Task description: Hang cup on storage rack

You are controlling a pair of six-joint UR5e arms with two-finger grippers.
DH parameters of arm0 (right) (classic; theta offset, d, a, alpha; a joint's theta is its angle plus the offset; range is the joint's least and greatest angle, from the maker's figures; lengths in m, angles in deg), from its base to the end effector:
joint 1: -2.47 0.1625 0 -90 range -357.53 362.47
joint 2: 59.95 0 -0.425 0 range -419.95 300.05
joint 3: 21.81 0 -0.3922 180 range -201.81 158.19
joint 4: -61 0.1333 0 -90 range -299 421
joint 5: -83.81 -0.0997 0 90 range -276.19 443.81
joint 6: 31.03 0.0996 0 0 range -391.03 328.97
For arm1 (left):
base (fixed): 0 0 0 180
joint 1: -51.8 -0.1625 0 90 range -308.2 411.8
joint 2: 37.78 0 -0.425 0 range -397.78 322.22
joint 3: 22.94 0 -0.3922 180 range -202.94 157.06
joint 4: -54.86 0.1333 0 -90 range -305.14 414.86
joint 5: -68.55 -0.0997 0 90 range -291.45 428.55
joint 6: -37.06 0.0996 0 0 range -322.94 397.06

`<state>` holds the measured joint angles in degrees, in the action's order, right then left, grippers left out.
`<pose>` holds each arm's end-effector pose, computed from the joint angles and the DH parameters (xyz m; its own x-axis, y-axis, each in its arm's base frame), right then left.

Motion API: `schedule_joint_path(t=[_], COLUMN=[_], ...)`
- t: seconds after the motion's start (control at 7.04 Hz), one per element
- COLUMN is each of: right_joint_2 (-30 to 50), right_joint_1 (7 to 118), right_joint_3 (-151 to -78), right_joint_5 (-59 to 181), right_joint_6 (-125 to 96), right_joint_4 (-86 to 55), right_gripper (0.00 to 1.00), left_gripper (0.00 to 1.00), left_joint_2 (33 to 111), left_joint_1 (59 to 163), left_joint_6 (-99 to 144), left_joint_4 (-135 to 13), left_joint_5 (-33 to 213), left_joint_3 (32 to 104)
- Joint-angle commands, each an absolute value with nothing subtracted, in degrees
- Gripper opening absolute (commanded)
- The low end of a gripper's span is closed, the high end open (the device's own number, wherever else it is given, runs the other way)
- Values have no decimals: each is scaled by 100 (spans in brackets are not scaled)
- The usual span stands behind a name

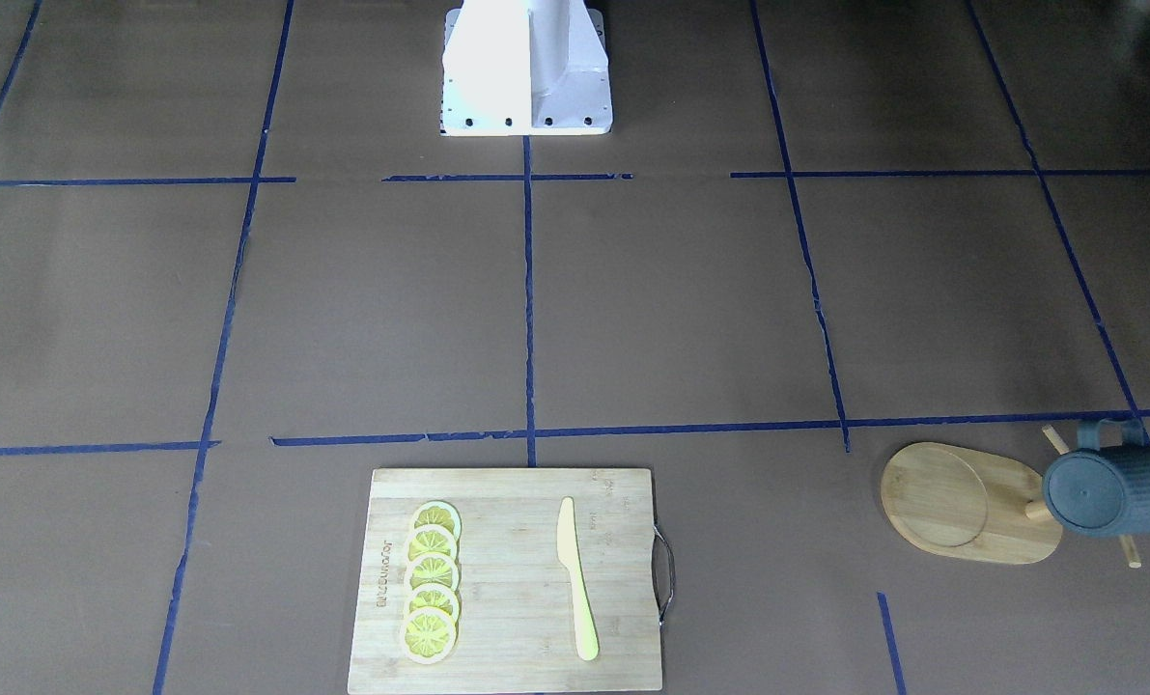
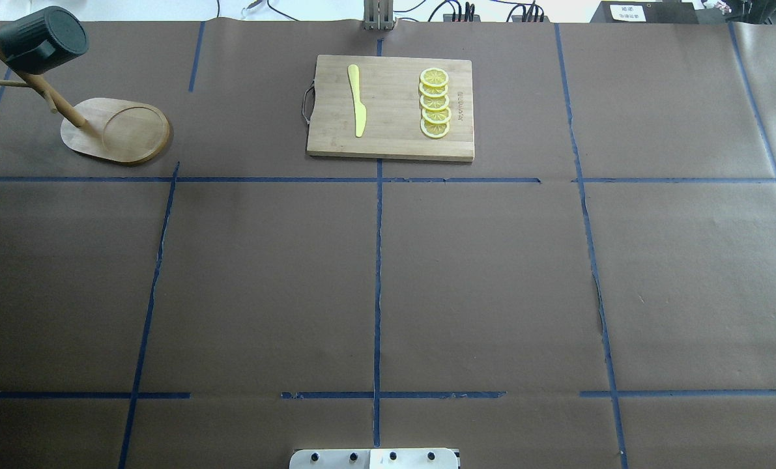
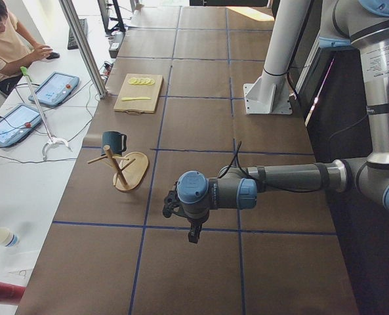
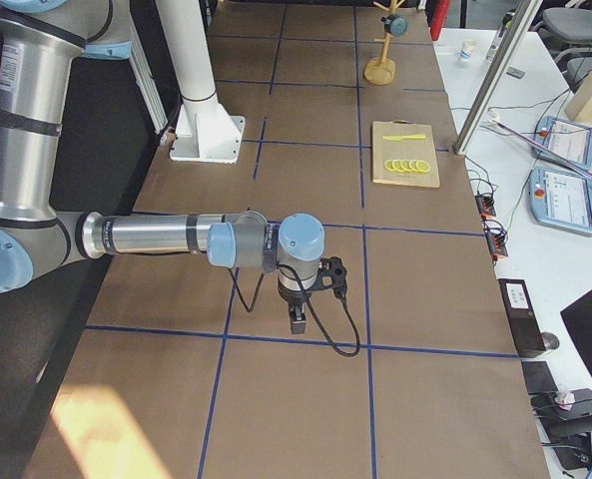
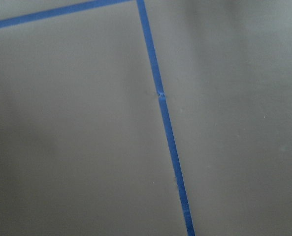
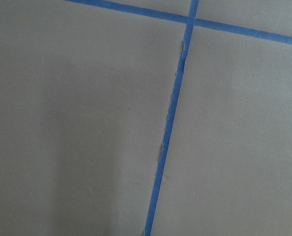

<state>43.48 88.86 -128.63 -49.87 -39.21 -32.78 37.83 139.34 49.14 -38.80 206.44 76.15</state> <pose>0.0397 -0.3953 0.6254 0.7058 -0.1824 0.6846 0.1651 0.9820 0.0915 -0.0429 -0.3848 0.6800 0.6470 0.2164 -0.7311 -0.1823 0.9750 0.1272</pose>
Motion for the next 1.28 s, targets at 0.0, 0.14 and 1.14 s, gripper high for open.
schedule_joint_path(t=[0.0, 0.14, 1.14], right_joint_2=[4349, 4349, 4341], right_joint_1=[8886, 8886, 8878], right_joint_3=[-12851, -12860, -12851], right_joint_5=[-4987, -4987, -5057], right_joint_6=[-3921, -3921, -3921], right_joint_4=[-3278, -3278, -3278], right_gripper=[100, 100, 100], left_gripper=[100, 100, 100], left_joint_2=[3771, 3771, 3763], left_joint_1=[13943, 13943, 13952], left_joint_6=[4937, 4937, 4928], left_joint_4=[-3892, -3892, -3883], left_joint_5=[20637, 20636, 20592], left_joint_3=[7673, 7682, 7603])
